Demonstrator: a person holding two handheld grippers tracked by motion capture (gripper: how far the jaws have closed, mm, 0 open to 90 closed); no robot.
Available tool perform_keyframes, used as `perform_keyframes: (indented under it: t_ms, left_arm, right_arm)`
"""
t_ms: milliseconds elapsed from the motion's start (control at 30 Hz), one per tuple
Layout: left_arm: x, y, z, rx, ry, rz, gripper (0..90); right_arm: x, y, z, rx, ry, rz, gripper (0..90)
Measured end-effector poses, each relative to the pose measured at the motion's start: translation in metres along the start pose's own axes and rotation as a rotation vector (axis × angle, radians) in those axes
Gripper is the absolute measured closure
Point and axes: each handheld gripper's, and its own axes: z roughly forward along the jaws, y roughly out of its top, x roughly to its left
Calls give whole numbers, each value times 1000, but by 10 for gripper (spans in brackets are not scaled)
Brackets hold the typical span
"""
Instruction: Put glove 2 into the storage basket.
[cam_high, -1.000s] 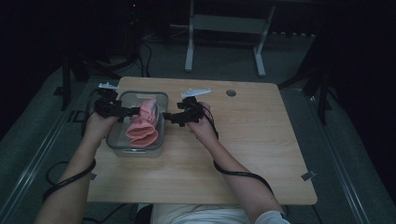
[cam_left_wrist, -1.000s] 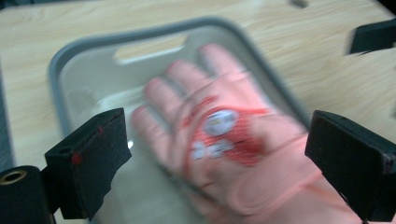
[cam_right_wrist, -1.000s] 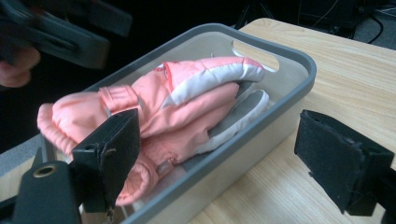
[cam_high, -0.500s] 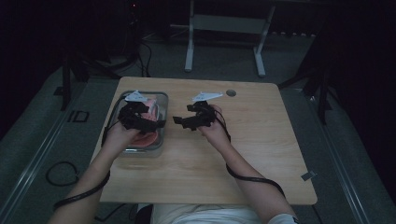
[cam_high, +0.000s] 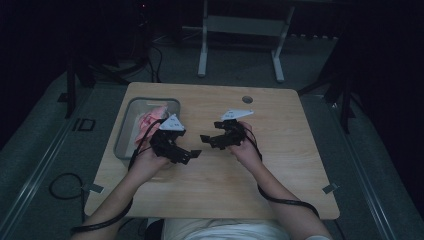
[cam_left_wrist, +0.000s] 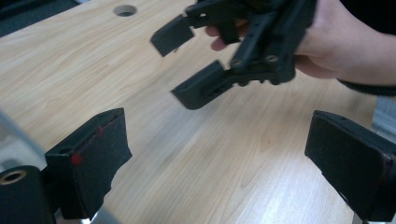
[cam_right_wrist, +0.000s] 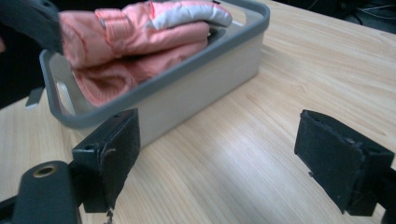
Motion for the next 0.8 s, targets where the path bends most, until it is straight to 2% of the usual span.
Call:
perform_keyframes:
  t_ms: [67, 100, 167, 333, 500, 633, 800]
  left_arm:
    - [0, 0, 0, 0, 0, 0, 59]
    - [-10, 0, 7, -6, -22, 8, 58]
    - [-14, -2, 12, 4, -33, 18, 58]
    - [-20, -11, 27, 30, -58, 34, 59]
    - [-26, -19, 39, 42, -91, 30, 59]
    - [-33, -25, 49, 44, -111, 50, 59]
    - [-41, -31, 63, 72, -132, 85, 58]
  right_arm:
    - [-1, -3, -1, 5, -2, 0, 145]
    - [-2, -10, -4, 13, -2, -3, 144]
    - [-3, -16, -6, 18, 10, -3, 145]
    - [-4, -33, -10, 43, 20, -24, 145]
    - [-7, -47, -16, 61, 4, -34, 145]
    - [-10, -58, -19, 68, -2, -26, 145]
    - [-13, -70, -24, 74, -10, -12, 144]
